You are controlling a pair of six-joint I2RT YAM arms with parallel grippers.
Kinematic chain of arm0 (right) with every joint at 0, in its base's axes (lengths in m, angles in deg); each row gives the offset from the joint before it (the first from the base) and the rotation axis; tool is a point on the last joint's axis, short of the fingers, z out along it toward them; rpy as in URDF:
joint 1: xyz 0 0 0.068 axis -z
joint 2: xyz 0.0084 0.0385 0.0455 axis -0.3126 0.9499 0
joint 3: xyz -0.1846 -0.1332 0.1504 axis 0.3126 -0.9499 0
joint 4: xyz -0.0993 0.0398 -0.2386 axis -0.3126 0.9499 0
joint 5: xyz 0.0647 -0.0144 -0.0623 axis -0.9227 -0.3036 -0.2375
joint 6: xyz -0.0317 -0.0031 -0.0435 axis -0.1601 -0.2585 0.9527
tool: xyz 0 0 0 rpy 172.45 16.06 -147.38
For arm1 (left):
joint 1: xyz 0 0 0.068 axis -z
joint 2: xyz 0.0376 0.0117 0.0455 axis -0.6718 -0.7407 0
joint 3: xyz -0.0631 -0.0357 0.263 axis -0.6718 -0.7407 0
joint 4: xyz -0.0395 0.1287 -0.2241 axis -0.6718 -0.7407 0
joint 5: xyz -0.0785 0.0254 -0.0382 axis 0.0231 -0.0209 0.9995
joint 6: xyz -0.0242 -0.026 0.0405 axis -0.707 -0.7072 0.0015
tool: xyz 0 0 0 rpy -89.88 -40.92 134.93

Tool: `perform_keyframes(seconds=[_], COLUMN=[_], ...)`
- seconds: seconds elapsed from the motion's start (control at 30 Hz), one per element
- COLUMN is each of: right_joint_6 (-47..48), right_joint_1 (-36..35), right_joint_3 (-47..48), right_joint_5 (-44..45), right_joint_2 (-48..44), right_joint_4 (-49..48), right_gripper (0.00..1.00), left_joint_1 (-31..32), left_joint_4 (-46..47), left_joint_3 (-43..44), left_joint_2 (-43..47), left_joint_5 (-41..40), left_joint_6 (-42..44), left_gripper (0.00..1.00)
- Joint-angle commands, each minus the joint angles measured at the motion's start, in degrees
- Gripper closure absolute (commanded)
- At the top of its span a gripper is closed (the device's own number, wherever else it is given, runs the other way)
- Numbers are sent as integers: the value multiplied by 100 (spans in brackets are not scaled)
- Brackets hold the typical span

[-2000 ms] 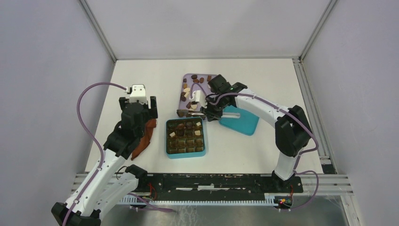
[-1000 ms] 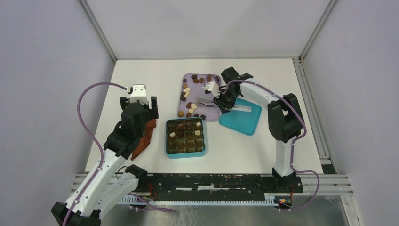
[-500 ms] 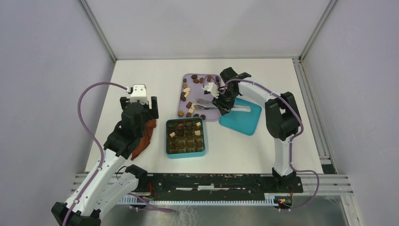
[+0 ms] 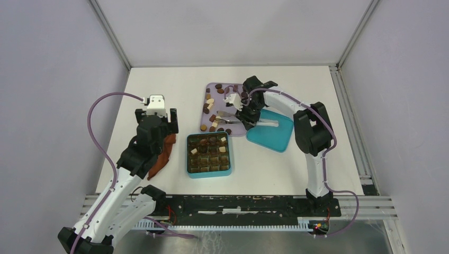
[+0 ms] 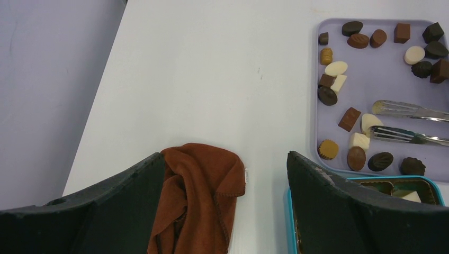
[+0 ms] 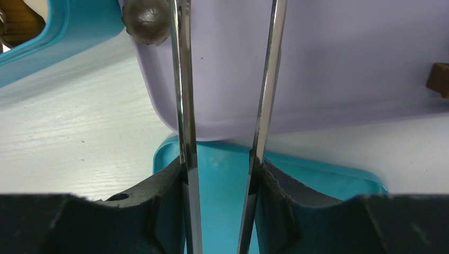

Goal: Pack the chocolate
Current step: Pick up the fake chocolate from the plate.

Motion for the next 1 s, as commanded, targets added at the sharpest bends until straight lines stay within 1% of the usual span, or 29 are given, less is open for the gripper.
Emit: perform_keyframes(seconds=[0.0, 0.27, 0.6, 0.83, 0.97], right_joint_6=[3, -127, -323, -365, -365], right_joint_1=[-94, -120, -64, -60, -58], right_joint_3=[355, 565, 518, 543, 558], right_joint_5=[-12, 178, 521, 511, 539], right_joint_2=[90, 232, 69, 174, 220], right_joint_4=[70, 94, -23, -20, 5], right_gripper=[52, 52, 52, 53, 49], left_joint_1=[-31, -38, -30, -37, -38], left_joint_4=[227, 228, 227, 227, 227], left_joint_3=[11, 11, 11, 11, 6], left_joint_2=[5, 12, 14, 5, 5], left_joint_5=[53, 45, 46, 53, 53], left_joint_6=[61, 61, 61, 61, 61], left_gripper=[10, 10, 10, 10, 10])
